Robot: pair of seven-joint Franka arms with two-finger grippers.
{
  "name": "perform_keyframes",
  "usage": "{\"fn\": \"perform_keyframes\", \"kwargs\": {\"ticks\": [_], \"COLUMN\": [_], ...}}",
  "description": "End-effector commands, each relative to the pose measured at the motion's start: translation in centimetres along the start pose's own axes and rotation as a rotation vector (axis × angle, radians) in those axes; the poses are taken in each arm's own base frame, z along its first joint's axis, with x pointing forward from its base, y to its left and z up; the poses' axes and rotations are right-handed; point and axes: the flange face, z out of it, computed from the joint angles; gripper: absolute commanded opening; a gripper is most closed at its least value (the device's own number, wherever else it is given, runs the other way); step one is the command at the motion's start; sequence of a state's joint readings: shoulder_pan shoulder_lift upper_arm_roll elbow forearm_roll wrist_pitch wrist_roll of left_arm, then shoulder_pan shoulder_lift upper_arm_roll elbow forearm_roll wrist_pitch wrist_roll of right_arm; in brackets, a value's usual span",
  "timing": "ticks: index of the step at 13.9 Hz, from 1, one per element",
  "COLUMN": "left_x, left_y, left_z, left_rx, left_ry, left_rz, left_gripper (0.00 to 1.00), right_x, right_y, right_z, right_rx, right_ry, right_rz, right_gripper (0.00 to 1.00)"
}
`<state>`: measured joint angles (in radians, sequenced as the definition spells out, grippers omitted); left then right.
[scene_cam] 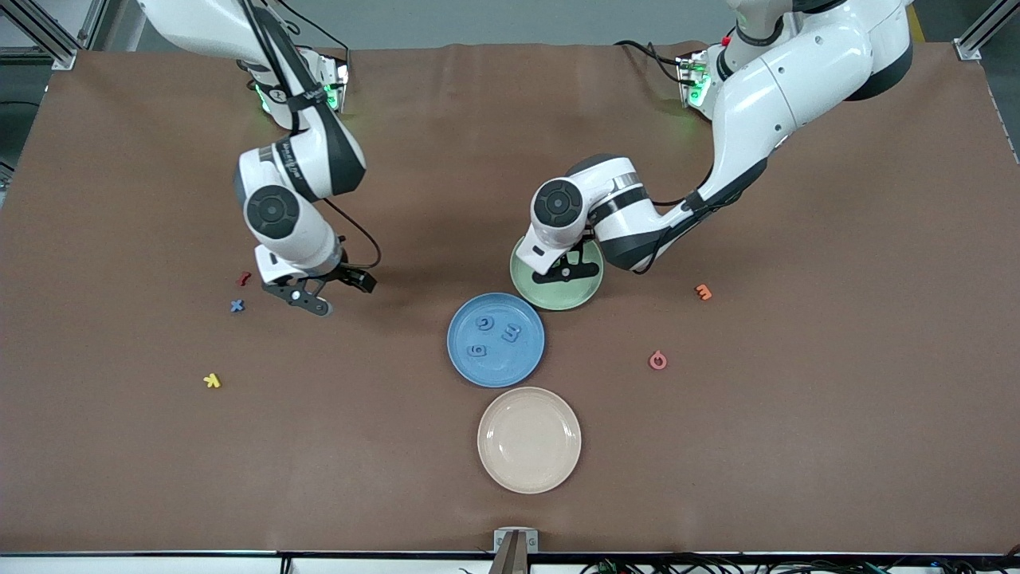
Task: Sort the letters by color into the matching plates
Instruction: 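Grasp blue x with the right gripper while the left gripper withdraws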
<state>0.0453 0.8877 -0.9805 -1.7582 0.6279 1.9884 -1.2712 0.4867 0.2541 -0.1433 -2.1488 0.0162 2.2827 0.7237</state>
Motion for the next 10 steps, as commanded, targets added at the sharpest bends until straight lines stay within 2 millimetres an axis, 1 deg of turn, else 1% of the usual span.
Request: {"fn": "perform_keyframes", "kwargs": {"ticks": [1,3,4,5,6,7,8,10], "left_x": [-0.2,-0.2,-0.1,0.0,0.0,-0.1,0.2,1.0], "left_y": [0.0,0.0,0.0,-0.1,-0.1,-0.1,-0.3,-0.9], "left_z": [0.1,0.1,0.1,0.2,0.1,0.2,0.1,-1.0], "left_rx": [-0.002,-0.002,-0.002,-0.001,-0.001,0.0,0.0,-0.006], "left_ry": [0.021,0.022,0.023,0.023,0.024,0.025,0.025,0.042], "left_rz": [-0.006,-0.005,-0.007,-0.009,-0.009,-0.007,-0.01,-0.017], "left_gripper": [0.56,0.56,0.56,0.56,0.56,0.55,0.54,0.55], "right_x": [1.0,2.3,2.9,3.2,4.0,5.5,6.5,8.0], "right_y": [5.1,8.8,10.3,11.4,13.2,16.0,18.2,21.3], "right_z": [-1.3,-1.0,-1.0,-0.5,0.0,0.4,0.7,1.0], "right_rx": [0.018,0.024,0.03,0.032,0.04,0.048,0.053,0.06], "right_ry": [0.006,-0.003,-0.001,-0.001,0.012,0.022,0.03,0.057], "right_rz": [-0.081,-0.148,-0.173,-0.192,-0.208,-0.233,-0.263,-0.282], "right_gripper": [1.0,1.0,1.0,1.0,1.0,1.0,1.0,1.0]}}
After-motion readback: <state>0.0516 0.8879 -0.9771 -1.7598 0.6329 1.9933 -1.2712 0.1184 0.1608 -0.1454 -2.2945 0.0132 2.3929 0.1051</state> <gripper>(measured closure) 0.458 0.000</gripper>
